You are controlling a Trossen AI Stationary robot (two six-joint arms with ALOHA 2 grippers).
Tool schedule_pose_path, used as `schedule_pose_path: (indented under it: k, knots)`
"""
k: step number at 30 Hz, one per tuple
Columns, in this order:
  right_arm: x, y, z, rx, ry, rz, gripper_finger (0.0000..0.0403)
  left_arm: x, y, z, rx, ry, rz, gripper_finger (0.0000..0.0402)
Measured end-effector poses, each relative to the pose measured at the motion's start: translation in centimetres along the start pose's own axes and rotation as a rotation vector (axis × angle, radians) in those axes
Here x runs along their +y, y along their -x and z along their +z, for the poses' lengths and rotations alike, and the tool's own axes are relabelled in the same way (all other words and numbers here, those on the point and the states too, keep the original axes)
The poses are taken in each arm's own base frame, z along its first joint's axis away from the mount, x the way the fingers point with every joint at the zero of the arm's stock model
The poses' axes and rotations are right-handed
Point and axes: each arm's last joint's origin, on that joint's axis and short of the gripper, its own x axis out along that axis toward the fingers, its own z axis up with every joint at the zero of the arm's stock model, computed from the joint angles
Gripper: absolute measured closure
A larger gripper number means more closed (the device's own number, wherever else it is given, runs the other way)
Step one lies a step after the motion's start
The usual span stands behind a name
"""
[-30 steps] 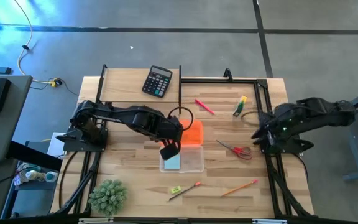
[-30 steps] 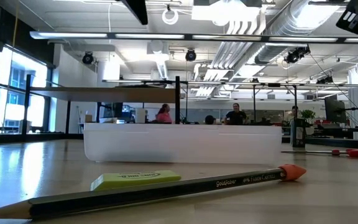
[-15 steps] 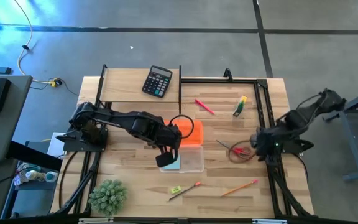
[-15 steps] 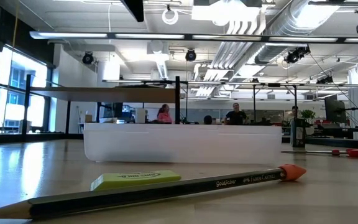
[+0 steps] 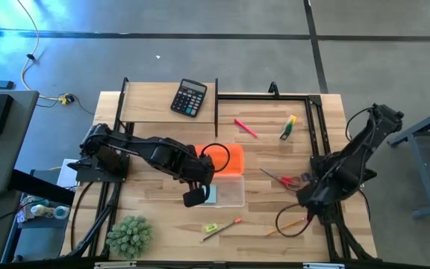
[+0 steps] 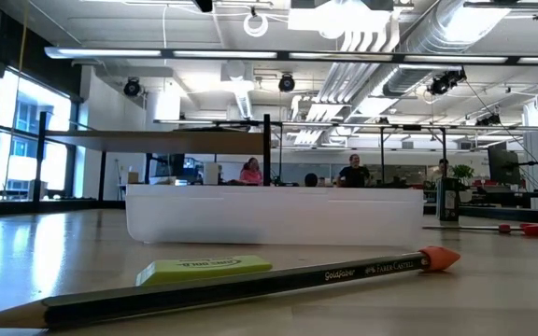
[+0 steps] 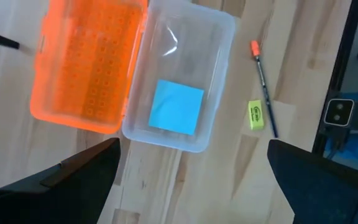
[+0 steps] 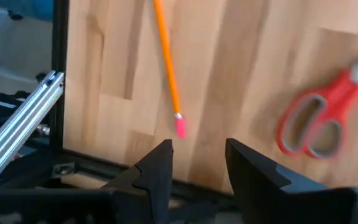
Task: Pack school essentials
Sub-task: Put the yellow pencil into the school supply box
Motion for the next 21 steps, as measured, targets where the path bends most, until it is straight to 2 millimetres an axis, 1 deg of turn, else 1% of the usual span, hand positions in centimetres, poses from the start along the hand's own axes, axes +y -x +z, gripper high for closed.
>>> schedule_pose_path:
  k: [5, 9, 14, 21]
  knots:
    - [1.0, -3.7, 0.1, 0.000, 0.015, 0.034, 0.0263, -0.2, 0.3, -0.2, -0.007, -0.007, -0.006, 0.0005]
    - [1.6, -5.8, -0.3, 0.029, 0.009, 0.049, 0.0263, -0.3, 0.3, -0.3, -0.006, -0.016, -0.006, 0.0005]
    - [1.9, -7.7, -0.9, 0.075, 0.016, 0.016, 0.0263, -0.3, 0.3, -0.3, -0.007, -0.019, -0.006, 0.0005]
    - [2.2, -9.4, -0.9, 0.089, 0.036, -0.071, 0.0263, -0.4, 0.3, -0.2, -0.013, -0.017, -0.009, 0.0005]
